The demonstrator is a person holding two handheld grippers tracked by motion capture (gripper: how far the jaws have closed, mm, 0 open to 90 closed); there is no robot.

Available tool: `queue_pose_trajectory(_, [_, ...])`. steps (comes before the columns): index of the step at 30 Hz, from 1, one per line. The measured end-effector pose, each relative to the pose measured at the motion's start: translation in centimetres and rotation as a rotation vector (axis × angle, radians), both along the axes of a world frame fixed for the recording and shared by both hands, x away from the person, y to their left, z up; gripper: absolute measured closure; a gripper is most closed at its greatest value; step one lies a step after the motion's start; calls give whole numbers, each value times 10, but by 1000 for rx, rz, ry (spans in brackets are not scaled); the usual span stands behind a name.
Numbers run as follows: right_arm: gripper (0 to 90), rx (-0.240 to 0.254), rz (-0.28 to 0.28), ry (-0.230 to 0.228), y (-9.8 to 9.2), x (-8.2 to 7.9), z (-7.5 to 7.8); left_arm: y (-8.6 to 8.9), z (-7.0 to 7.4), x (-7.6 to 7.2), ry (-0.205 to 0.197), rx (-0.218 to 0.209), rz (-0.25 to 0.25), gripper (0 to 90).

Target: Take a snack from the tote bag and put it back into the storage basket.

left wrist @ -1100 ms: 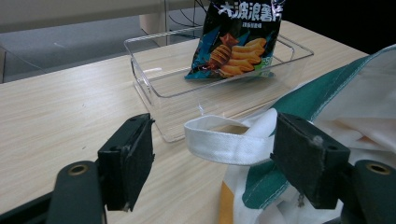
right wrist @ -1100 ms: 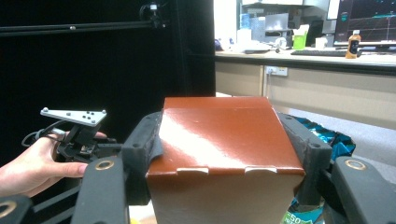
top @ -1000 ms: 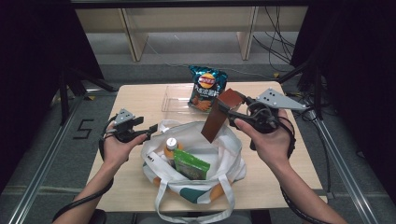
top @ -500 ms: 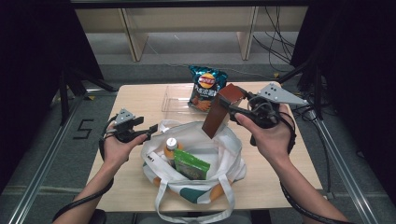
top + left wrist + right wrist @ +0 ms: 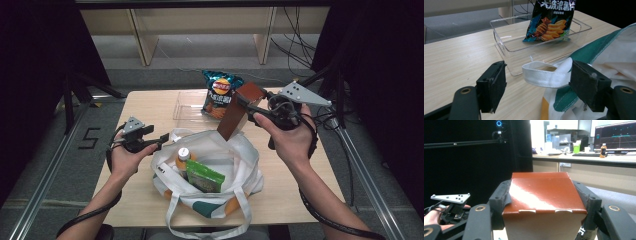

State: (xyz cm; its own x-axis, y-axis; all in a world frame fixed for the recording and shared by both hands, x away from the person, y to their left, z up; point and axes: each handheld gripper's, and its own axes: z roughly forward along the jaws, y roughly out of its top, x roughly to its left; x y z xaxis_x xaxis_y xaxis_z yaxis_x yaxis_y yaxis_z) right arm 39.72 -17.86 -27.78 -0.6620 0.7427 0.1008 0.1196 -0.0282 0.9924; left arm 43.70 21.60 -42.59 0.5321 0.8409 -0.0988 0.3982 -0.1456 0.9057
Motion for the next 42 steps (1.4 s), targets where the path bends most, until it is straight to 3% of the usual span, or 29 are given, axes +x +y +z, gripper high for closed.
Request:
queue_pose_trajectory(13, [397,-5,-47,-7,-1,12,7,1,1,0,-1,2,0,281])
queue_pose_trajectory(35, [396,-62,-156,-4,6,54,-5,1,-1,1,3,-1,-2,280])
queue_pose_trajectory(42, [396,-56,-184,10,12,63,-7,1,-1,1,4,-1,-3,281])
